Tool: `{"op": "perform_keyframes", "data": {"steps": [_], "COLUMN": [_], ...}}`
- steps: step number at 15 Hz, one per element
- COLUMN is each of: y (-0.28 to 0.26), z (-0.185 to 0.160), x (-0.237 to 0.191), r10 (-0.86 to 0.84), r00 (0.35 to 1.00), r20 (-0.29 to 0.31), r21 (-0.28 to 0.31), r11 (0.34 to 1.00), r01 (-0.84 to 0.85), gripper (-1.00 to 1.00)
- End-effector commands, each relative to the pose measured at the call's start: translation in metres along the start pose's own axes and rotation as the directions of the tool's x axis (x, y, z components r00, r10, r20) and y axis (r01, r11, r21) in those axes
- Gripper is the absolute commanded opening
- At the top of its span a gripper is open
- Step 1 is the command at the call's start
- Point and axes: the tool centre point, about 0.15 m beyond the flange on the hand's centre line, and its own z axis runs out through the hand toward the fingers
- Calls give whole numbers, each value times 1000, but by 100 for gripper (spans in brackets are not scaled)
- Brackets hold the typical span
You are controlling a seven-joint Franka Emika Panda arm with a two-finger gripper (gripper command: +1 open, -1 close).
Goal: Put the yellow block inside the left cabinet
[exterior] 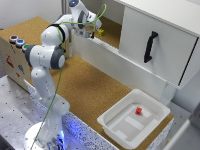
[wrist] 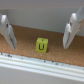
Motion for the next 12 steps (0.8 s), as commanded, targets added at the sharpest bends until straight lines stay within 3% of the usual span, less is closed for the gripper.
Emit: {"op": "perform_keyframes", "data": {"steps": [1,3,12], "y": [24,26,26], "z": [-38,-44,-44], "x": [-87,-115,-115], "r10": [-53,-156,-156], "r00": [996,982,982], "r20": [-75,-102,-102], "r21": [190,304,304], "r11": [980,935,935], "r01": [66,180,180], "gripper": [100,100,100]}}
